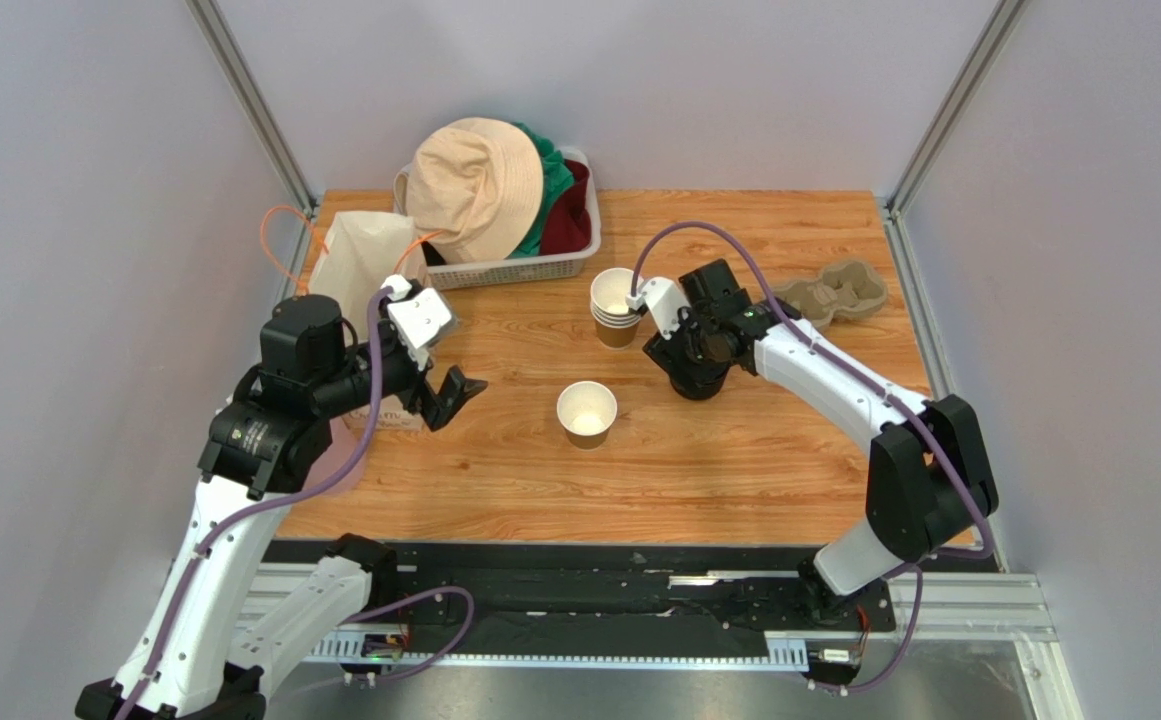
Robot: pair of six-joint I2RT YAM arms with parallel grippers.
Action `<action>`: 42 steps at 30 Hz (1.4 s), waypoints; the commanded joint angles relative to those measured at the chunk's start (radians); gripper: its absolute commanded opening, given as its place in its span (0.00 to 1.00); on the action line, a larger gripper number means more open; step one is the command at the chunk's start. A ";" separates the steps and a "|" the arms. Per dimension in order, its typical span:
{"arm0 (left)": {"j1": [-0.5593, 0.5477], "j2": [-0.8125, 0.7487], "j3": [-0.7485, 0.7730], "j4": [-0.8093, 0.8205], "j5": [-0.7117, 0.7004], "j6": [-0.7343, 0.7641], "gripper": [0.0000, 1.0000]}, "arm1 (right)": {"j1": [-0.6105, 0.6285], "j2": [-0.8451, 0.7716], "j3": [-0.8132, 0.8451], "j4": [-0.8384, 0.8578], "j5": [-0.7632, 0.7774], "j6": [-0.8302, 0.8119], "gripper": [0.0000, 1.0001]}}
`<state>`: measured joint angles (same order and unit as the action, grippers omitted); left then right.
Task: Pack the takeout coffee
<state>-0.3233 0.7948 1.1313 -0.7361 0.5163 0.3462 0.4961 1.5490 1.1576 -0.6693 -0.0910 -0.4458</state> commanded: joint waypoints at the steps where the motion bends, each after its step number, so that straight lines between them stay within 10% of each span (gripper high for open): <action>1: 0.009 -0.005 -0.001 0.021 0.025 -0.009 0.99 | 0.001 0.013 -0.009 0.025 0.002 0.016 0.52; 26: 0.013 0.003 -0.001 0.020 0.037 -0.012 0.99 | 0.001 0.010 -0.009 0.040 0.022 0.030 0.19; 42: 0.009 0.037 0.033 -0.019 0.114 0.083 0.99 | 0.002 -0.158 0.117 -0.105 -0.100 0.027 0.18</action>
<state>-0.3134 0.8089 1.1309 -0.7376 0.5667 0.3588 0.4965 1.4647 1.1797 -0.7105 -0.1036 -0.4149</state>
